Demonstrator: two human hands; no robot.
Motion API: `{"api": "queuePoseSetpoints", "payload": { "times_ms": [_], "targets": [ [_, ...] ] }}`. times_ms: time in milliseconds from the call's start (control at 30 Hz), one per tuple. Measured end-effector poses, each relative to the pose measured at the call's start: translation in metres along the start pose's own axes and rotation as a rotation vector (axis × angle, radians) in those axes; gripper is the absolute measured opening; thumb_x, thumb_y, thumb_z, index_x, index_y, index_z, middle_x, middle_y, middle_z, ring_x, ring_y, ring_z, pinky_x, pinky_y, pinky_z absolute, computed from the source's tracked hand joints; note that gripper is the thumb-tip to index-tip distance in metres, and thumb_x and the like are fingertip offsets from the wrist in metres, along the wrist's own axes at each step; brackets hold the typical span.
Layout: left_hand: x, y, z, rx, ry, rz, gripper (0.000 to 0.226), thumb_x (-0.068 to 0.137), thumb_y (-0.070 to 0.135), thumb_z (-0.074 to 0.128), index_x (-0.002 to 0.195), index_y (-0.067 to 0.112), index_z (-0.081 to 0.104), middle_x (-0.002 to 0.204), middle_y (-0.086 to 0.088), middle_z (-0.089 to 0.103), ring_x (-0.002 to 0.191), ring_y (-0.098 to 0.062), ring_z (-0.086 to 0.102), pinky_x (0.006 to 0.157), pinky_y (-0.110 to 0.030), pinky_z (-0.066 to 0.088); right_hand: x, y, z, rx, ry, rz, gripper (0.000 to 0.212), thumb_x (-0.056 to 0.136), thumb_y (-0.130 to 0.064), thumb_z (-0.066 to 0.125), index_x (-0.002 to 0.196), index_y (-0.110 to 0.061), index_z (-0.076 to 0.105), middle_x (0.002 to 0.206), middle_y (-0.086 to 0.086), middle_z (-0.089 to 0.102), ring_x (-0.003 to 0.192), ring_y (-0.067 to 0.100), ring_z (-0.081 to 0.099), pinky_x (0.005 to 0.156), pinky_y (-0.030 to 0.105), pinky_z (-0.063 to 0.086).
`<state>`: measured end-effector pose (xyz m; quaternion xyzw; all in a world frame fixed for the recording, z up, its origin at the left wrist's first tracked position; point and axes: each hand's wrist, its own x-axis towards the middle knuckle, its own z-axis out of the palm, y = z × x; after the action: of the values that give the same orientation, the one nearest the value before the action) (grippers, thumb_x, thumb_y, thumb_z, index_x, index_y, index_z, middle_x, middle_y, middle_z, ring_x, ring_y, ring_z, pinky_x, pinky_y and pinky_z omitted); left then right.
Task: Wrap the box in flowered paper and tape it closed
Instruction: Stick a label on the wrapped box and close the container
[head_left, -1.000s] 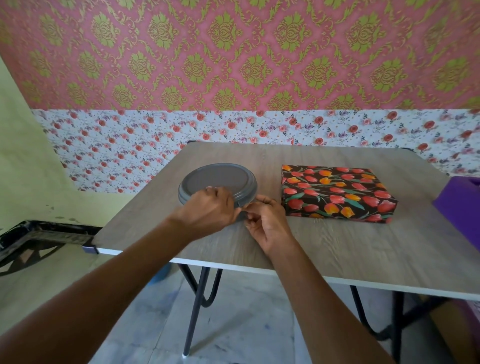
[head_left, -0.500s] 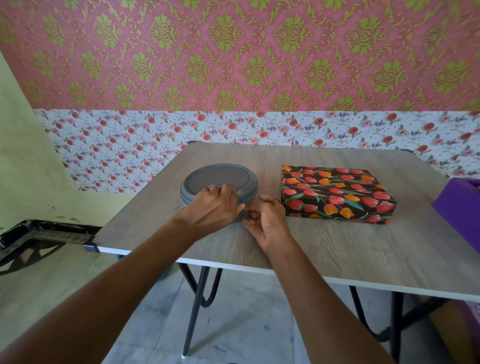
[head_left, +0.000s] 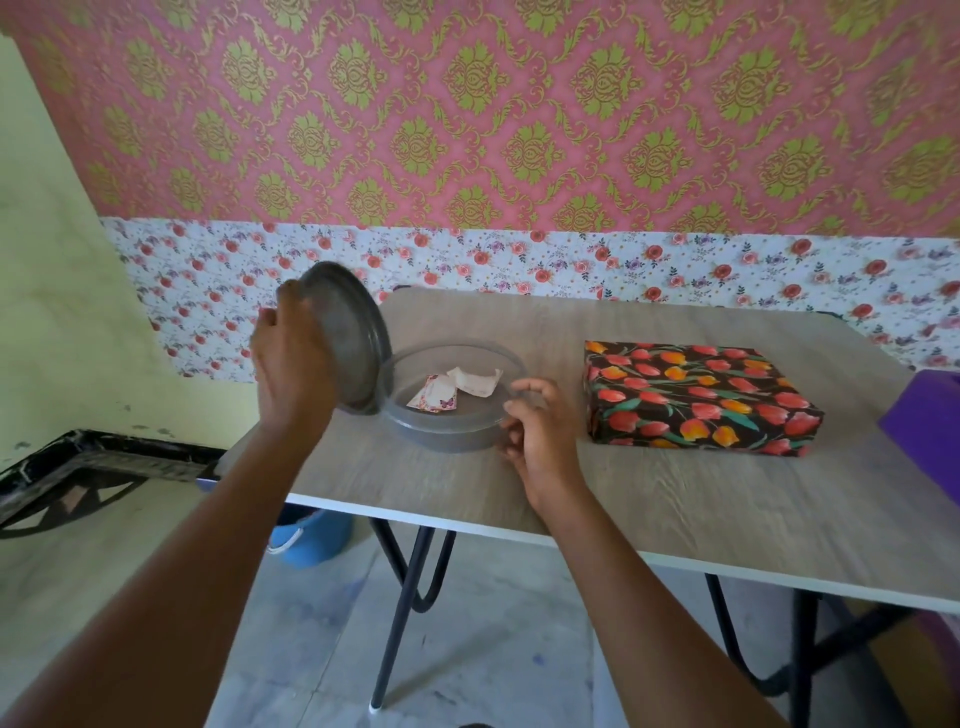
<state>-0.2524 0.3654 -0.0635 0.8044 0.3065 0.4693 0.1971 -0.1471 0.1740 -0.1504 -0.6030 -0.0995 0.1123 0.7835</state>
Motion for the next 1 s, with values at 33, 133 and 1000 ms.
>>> {"api": "queuePoseSetpoints", "payload": {
  "times_ms": [33,133,1000],
  "targets": [
    [0.000,-0.010,-0.005,-0.007,0.015,-0.092,0.032,0.107,0.013,0.032,0.135,0.004,0.045,0.122,-0.032,0.056,0.109,-0.046,0.056,0.076,-0.045,0.044,-0.001,0.002,0.001,-0.026,0.005,-0.028,0.016,0.087,-0.013,0.063,0.094,-0.028,0.066,0.069,0.002,0.059,0.058,0.012,0.051,0.049,0.026,0.039],
    [-0.004,-0.036,-0.014,-0.025,-0.014,-0.328,0.028,0.106,0.010,0.034,0.127,-0.004,0.046,0.123,-0.033,0.053,0.109,-0.048,0.055,0.076,-0.041,0.037,-0.002,0.008,0.001,-0.164,0.052,-0.129,0.011,0.093,-0.019,0.069,0.097,-0.028,0.064,0.072,0.007,0.061,0.064,0.015,0.056,0.049,0.028,0.042],
    [-0.044,-0.089,-0.001,0.202,-0.182,-0.323,0.056,0.100,0.042,0.052,0.053,0.012,0.045,0.056,-0.005,0.041,0.067,-0.031,0.043,0.064,-0.034,0.035,0.105,-0.056,0.033,-2.059,-0.386,-0.452,0.032,0.095,0.004,0.048,0.118,-0.016,0.059,0.118,0.012,0.054,0.121,0.035,0.044,0.106,0.060,0.026]
  ]
}}
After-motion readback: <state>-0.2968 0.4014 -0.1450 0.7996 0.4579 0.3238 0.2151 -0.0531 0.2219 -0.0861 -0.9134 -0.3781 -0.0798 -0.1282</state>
